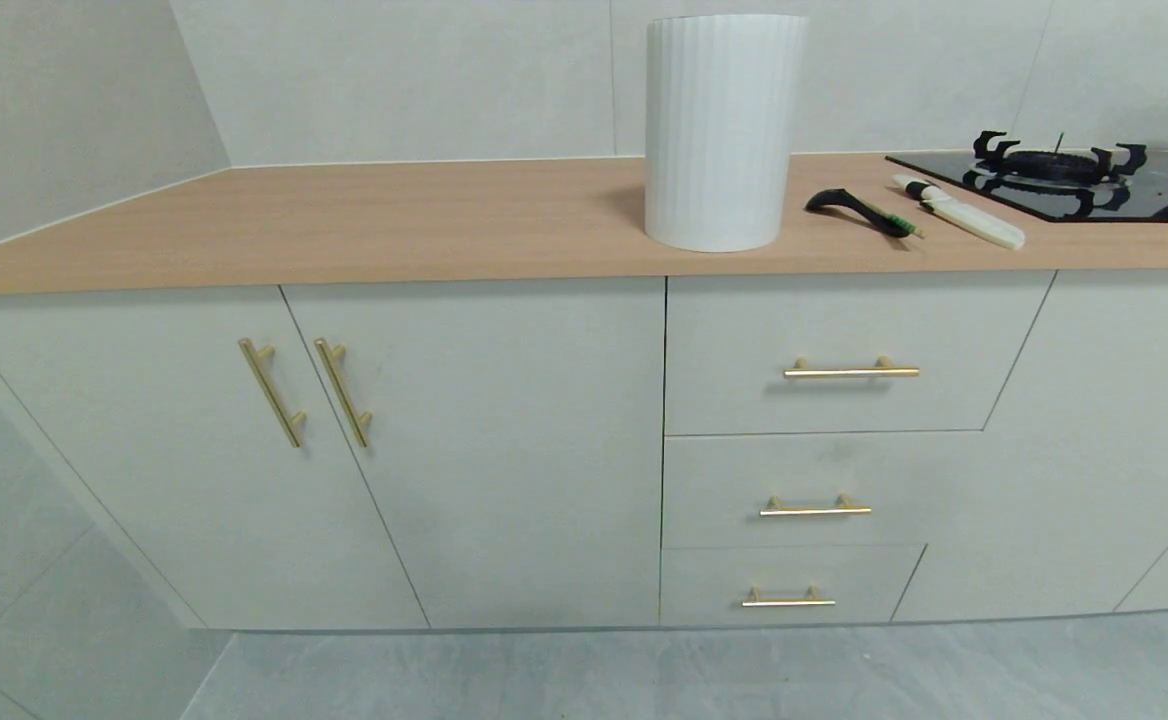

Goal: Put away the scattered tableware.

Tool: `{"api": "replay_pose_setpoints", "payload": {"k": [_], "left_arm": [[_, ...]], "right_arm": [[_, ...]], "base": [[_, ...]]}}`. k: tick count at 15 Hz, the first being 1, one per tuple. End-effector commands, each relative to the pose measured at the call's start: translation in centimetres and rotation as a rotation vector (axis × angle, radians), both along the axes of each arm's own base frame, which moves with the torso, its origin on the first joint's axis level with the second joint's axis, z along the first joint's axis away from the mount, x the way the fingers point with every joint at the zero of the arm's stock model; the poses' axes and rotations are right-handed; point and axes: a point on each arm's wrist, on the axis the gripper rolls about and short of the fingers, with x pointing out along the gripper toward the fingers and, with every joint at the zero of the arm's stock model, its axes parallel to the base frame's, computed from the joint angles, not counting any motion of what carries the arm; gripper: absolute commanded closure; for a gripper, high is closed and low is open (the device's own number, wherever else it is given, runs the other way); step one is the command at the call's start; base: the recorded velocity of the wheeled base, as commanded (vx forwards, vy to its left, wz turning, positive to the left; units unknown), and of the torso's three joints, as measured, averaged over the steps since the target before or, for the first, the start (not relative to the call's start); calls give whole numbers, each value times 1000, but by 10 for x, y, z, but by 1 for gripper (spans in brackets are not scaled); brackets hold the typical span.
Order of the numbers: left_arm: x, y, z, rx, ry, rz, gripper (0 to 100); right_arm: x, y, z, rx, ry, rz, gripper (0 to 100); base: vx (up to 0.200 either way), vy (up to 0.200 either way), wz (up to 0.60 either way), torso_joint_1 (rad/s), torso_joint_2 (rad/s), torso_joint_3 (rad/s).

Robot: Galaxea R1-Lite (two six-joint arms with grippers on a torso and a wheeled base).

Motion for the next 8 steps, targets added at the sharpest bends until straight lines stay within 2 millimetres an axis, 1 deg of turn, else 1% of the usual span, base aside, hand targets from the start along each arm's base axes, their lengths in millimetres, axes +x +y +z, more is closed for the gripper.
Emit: {"api": "replay_pose_setpoints", "payload": {"k": [1,2,3,4,5,6,7,8], "left_arm": [[0,0,0,0,2,1,0],[0,0,0,0,2,1,0],[0,0,0,0,2,1,0],[0,0,0,0,2,1,0],[0,0,0,0,2,1,0],[0,0,0,0,2,1,0],[0,0,0,0,2,1,0],[0,0,0,0,2,1,0]], "right_arm": [[-7,0,37,77,-79,37,0],[-5,0,38,75,-57,58,0],[0,0,39,74,-1,114,0],[9,0,38,61,105,201,0],[17,1,39,51,176,247,0],[30,3,42,41,271,286,0],[41,6,48,34,327,307,0],[57,10,57,26,403,315,0]], "base": [[0,0,0,0,0,0],[0,0,0,0,0,0],[0,0,0,0,0,0],[0,0,0,0,0,0],[0,0,0,0,0,0],[0,0,0,0,0,0],[0,0,0,0,0,0],[0,0,0,0,0,0]]}}
